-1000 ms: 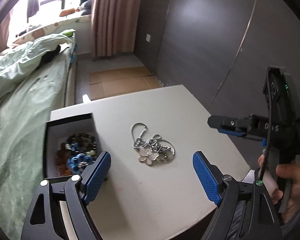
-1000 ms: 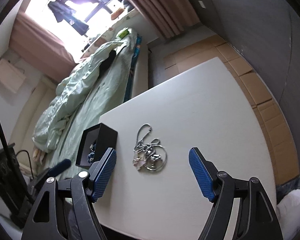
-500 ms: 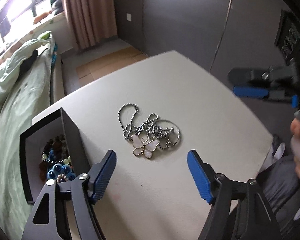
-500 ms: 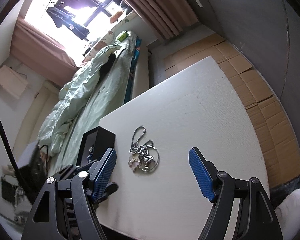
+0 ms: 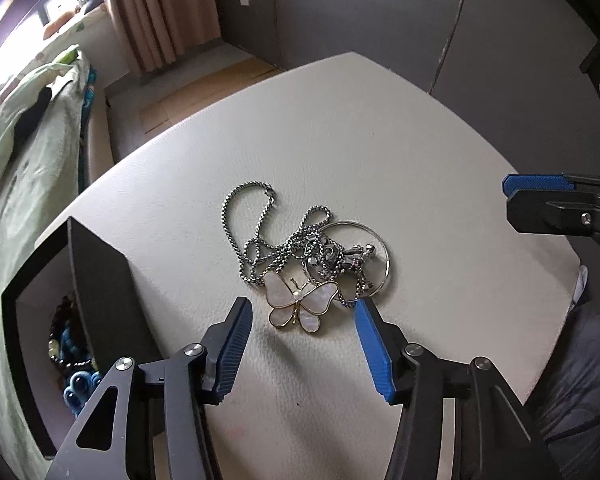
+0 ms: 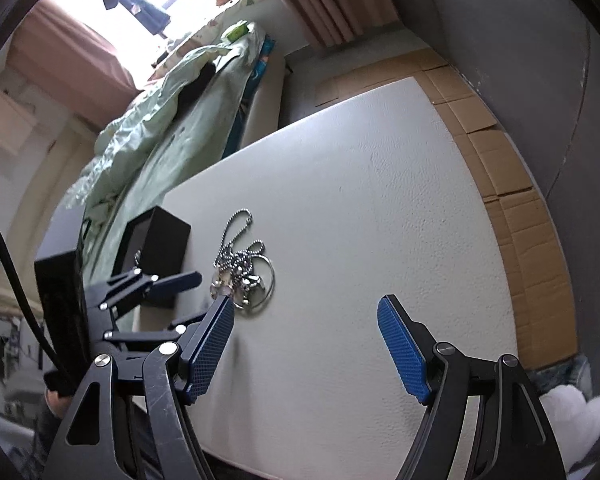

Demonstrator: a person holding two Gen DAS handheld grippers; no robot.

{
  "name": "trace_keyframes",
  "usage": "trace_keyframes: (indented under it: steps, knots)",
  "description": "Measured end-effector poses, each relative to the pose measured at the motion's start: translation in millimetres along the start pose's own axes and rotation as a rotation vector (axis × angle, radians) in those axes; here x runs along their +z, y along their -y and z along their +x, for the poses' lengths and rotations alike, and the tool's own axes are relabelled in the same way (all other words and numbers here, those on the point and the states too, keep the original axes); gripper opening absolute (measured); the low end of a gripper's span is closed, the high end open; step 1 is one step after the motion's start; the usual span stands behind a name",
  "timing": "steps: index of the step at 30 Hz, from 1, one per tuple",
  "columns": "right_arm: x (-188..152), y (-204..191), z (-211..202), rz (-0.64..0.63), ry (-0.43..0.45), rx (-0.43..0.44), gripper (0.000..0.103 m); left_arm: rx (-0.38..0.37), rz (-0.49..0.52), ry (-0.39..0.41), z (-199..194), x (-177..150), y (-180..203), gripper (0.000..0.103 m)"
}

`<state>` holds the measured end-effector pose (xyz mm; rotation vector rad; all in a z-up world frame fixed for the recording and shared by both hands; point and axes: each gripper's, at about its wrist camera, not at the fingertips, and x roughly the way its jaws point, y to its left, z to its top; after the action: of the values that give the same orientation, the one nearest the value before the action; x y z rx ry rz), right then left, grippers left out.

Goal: Organize jewelry
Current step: 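Grasp the white butterfly pendant necklace with the left tool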

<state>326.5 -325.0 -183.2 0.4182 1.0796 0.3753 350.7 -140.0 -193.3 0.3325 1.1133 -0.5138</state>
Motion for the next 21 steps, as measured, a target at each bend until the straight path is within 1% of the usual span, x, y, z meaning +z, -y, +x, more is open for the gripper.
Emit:
trace_keyframes:
  steps: [2, 4, 6, 7, 8, 9, 12, 15, 19, 21]
  knots:
    - [0.0, 1.6, 0.3, -0.008, -0.005, -0.001, 0.075, -0.005, 0.002, -0.008, 3.9, 0.3, 1.2, 0.055]
    - [0.3, 3.5, 1.3, -0.014, -0.007, -0.003, 0.075, 0.004, 0.011, 0.005, 4.5, 2.6, 1.6, 0.055]
    - [0.5, 4.7, 1.0, -0.018, -0.009, -0.001, 0.075, -0.002, 0.007, 0.016, 4.5, 3.0, 0.6, 0.055]
    - [1.1, 4.9, 0.9, -0.021, -0.01, -0.001, 0.075, -0.002, 0.001, 0.021, 3.8, 2.2, -0.5, 0.051]
    - [0.9, 4.7, 0.5, -0.026, -0.009, -0.002, 0.075, 0.001, -0.002, 0.025, 3.8, 1.9, -1.5, 0.042]
    - [0.7, 3.7, -0.1, -0.031, -0.008, -0.004, 0.075, 0.01, -0.007, 0.027, 3.3, 2.7, -3.5, 0.041]
    - [0.3, 1.0, 2.3, -0.045, -0.012, -0.008, 0.075, -0.026, -0.021, 0.024, 0.3, 2.9, -8.3, 0.041]
    - [-1.2, -3.9, 6.6, -0.078, -0.02, -0.027, 0.075, -0.026, -0.032, 0.051, -8.6, 2.5, -10.7, 0.041]
    - [-2.3, -15.5, 13.5, -0.144, -0.034, -0.043, 0.075, -0.05, -0.077, 0.084, -23.0, 1.9, -20.8, 0.041]
    - [-3.4, -21.2, 16.9, -0.177, -0.045, -0.055, 0.075, -0.039, -0.088, 0.103, -31.4, 2.0, -24.9, 0.041]
